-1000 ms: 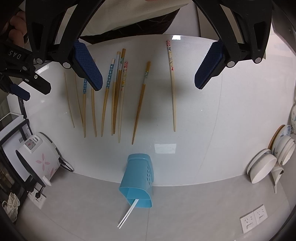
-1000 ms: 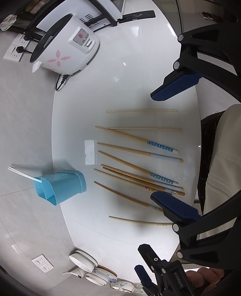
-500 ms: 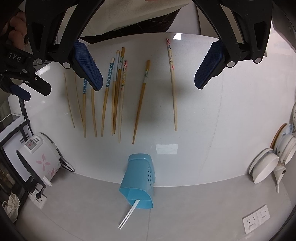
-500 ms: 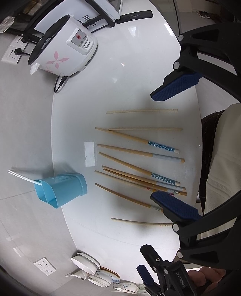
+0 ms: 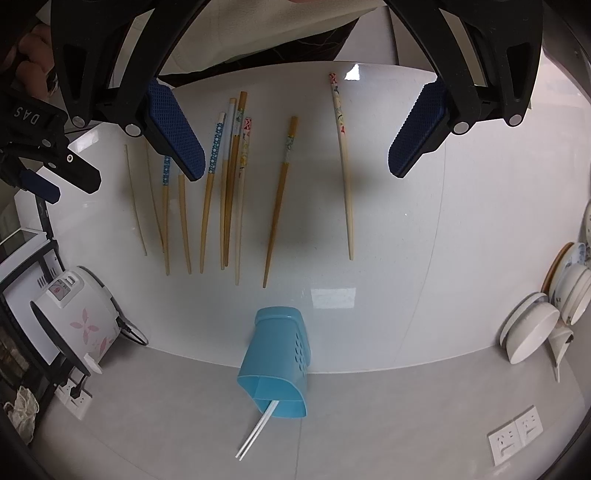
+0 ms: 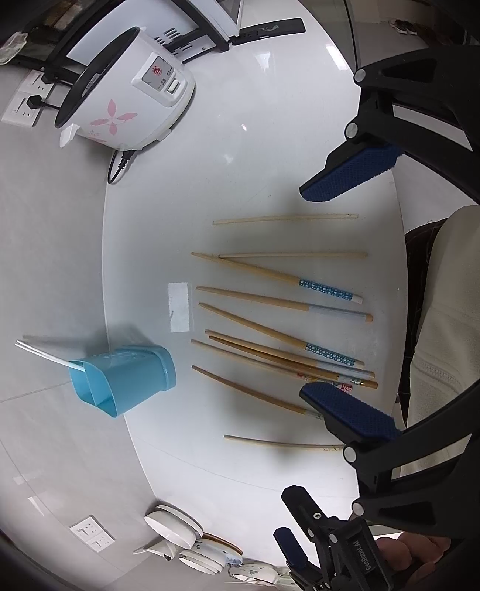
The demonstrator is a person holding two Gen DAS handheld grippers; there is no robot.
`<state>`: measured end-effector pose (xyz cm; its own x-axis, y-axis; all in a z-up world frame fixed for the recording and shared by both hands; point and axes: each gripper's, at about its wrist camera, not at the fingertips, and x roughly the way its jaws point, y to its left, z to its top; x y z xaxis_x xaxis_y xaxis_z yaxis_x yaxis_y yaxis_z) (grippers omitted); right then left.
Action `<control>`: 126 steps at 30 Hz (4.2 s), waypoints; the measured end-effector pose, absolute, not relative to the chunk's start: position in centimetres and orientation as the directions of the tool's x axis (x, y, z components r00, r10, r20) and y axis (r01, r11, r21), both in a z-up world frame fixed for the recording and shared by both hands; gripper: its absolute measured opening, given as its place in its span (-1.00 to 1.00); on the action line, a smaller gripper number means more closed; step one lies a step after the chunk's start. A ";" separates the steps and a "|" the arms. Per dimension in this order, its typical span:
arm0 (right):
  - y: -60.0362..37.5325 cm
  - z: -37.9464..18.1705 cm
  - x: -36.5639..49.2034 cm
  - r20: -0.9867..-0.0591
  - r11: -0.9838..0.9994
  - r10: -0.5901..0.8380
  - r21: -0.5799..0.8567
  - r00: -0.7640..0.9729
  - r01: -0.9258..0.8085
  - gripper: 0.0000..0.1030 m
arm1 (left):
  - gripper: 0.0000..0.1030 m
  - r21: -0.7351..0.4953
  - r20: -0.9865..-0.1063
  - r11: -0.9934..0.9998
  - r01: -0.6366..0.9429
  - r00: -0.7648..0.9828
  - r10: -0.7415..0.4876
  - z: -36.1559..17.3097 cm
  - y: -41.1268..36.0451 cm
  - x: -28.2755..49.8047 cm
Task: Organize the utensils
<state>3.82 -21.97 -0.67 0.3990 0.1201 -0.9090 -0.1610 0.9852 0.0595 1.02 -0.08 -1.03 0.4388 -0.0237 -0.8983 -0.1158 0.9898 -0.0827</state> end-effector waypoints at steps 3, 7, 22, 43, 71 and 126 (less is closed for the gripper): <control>-22.0 -0.7 4.0 -0.909 0.985 0.119 0.059 0.399 -0.160 0.83 | 0.88 -0.082 -0.898 0.990 -0.117 0.439 -0.023 -1.1 0.0 1.0; -21.9 -0.7 4.1 -0.910 0.985 0.119 0.058 0.397 -0.161 0.83 | 0.88 -0.081 -0.899 0.990 -0.115 0.437 -0.023 -1.1 0.0 1.2; -21.6 -0.5 4.5 -0.909 0.984 0.113 0.045 0.402 -0.174 0.83 | 0.88 -0.085 -0.897 0.990 -0.113 0.440 -0.027 -1.1 -0.3 1.3; -21.9 -0.4 4.1 -0.905 0.983 0.115 0.045 0.409 -0.177 0.83 | 0.88 -0.084 -0.898 0.990 -0.117 0.439 -0.024 -0.8 -0.7 1.1; -22.6 -0.5 5.2 -0.903 0.983 0.119 0.049 0.413 -0.175 0.82 | 0.88 -0.082 -0.901 0.986 -0.148 0.435 -0.010 -1.6 0.6 2.0; -23.8 -16.1 16.6 -0.998 0.994 -0.009 -0.016 0.064 -0.112 -0.94 | -0.88 -0.027 -0.986 0.971 -0.236 0.167 0.013 -16.0 5.4 9.0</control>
<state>16.62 -23.78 -16.12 0.0640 -0.0088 -0.9979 -0.1119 0.9936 -0.0160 9.01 5.39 -16.01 0.1670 0.0129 -0.9859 -0.2363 0.9713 -0.0273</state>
